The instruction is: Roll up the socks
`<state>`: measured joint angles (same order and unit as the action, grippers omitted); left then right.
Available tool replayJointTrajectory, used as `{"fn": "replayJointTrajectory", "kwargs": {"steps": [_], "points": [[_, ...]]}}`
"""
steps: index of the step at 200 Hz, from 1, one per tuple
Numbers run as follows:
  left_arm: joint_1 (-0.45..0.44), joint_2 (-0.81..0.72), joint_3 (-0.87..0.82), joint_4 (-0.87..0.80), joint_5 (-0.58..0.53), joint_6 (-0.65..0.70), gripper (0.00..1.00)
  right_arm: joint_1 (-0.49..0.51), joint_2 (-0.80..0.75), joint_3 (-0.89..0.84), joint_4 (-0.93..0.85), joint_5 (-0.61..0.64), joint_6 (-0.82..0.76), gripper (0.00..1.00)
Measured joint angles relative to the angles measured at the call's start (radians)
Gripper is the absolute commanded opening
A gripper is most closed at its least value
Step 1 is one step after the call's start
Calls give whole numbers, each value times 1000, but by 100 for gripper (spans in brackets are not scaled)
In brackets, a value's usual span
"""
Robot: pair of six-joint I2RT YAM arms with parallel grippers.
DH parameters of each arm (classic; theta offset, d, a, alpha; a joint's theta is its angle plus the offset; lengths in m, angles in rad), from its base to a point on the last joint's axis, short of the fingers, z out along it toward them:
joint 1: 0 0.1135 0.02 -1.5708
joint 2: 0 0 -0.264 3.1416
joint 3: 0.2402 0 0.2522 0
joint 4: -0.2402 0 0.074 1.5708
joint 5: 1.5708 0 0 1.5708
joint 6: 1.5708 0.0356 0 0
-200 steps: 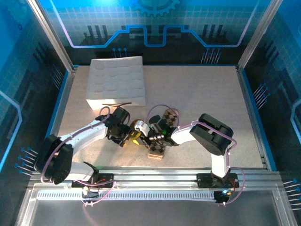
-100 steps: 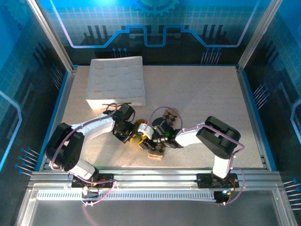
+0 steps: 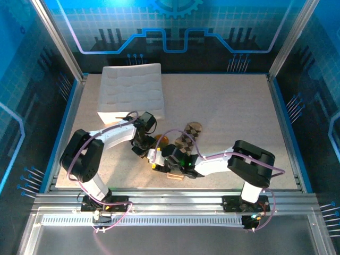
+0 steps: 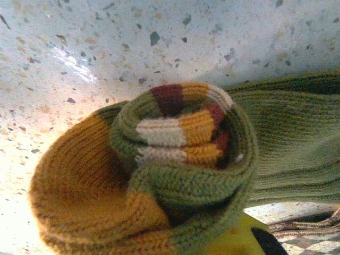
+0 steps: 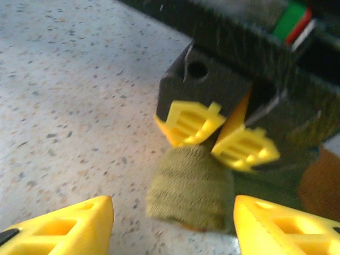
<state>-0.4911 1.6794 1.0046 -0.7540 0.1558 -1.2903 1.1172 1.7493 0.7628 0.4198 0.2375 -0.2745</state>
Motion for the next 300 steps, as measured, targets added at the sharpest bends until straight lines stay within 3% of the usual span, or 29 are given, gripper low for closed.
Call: {"fn": "replayJointTrajectory", "kwargs": {"steps": [17, 43, 72, 83, 109, 137, 170, 199, 256, 300], "points": [[2, 13, 13, -11, 4, 7, 0, 2, 33, 20, -2, 32, -7, 54], [5, 18, 18, -16, 18, 13, 2, 2, 93, 55, -19, 47, -4, 27], [26, 12, 14, -14, 29, 18, 18, 1, 98, 63, -23, 58, 38, 0], [35, 7, 8, -8, 34, 23, 26, -2, 95, 63, -23, 50, 51, 0], [55, -35, -23, 13, 52, 18, 59, -26, 95, 62, -15, -7, 92, 0], [104, -150, -68, 27, 53, 1, 71, -69, 95, 37, 27, -111, 148, 0], [141, -262, -109, 72, 51, 1, 72, -121, 96, 6, 80, -230, 229, 0], [137, -295, -181, 139, 52, 7, 66, -167, 110, -10, 129, -334, 303, 0], [80, -276, -222, 232, 47, 7, 51, -251, 169, 1, 197, -538, 443, 0], [55, -163, -223, 325, 42, 15, 42, -274, 185, 6, 209, -591, 496, 3]]}}
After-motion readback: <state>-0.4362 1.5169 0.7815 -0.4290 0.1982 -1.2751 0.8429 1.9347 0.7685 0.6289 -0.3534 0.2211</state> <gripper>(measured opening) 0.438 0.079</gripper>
